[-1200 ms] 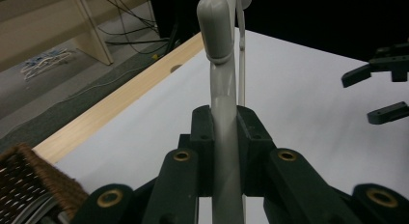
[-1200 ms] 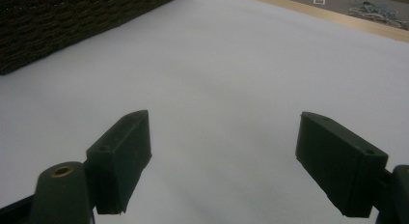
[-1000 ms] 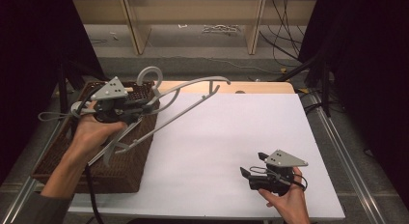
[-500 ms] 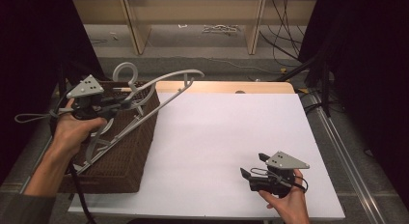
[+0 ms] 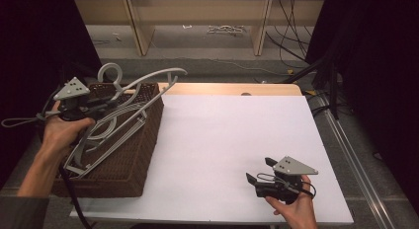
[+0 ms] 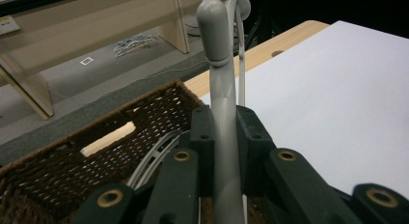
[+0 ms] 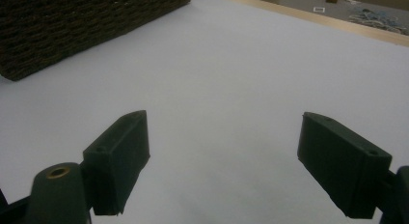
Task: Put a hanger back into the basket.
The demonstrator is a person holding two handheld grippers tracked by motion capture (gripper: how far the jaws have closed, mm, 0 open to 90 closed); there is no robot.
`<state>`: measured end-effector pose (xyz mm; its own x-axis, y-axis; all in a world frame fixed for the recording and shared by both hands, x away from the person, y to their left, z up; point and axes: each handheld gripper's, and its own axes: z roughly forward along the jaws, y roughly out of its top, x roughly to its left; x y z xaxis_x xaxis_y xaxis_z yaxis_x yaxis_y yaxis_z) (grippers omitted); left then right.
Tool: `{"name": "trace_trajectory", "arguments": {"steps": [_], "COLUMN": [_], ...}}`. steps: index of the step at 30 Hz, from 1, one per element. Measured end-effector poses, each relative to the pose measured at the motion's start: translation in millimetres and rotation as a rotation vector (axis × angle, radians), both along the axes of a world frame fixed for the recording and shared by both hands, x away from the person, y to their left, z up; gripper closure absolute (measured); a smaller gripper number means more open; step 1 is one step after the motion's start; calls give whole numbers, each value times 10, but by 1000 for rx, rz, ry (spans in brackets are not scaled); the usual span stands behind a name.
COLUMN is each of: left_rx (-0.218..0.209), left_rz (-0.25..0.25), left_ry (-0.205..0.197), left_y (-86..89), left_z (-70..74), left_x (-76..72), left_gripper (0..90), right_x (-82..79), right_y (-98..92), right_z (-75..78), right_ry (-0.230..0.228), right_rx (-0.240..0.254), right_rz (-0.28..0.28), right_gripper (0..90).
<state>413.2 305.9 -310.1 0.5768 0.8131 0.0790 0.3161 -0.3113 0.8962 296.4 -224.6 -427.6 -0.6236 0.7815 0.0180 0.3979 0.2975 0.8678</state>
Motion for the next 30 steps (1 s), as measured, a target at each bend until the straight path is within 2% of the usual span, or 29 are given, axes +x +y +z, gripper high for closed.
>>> {"name": "trace_trajectory", "arguments": {"steps": [1,3,5,6,10,13,14,21,22,26,30], "left_rx": [11,10,4,10,7,8,11,7,8,12,-12], "left_rz": [12,24,29,32,44,45,46,66,65,64,71], "left_ry": [-9,-7,0,0,-4,-14,-16,-17,-18,-21,-25], "left_y": [31,90,136,155,245,309,326,486,508,580,661], "left_z": [-7,-35,-62,-69,-113,-143,-148,-230,-244,-299,-336], "left_x": [7,23,29,30,38,38,37,1,-6,-30,-56], "left_gripper": [795,795,795,795,795,795,795,795,795,795,795], "right_x": [-5,-1,-9,-1,-2,-8,-16,-10,-3,-4,0], "right_y": [4,-2,2,-4,1,15,4,11,7,9,11], "right_z": [0,-3,-1,-4,-12,-15,-2,-10,-13,-15,-22], "right_ry": [11,-2,10,-4,-1,12,23,15,-1,7,2], "right_rx": [4,-1,5,-1,2,13,0,8,0,2,-3], "right_rz": [0,0,1,0,-1,4,1,1,1,0,2], "right_gripper": [197,197,197,197,197,199,199,198,199,199,199]}}
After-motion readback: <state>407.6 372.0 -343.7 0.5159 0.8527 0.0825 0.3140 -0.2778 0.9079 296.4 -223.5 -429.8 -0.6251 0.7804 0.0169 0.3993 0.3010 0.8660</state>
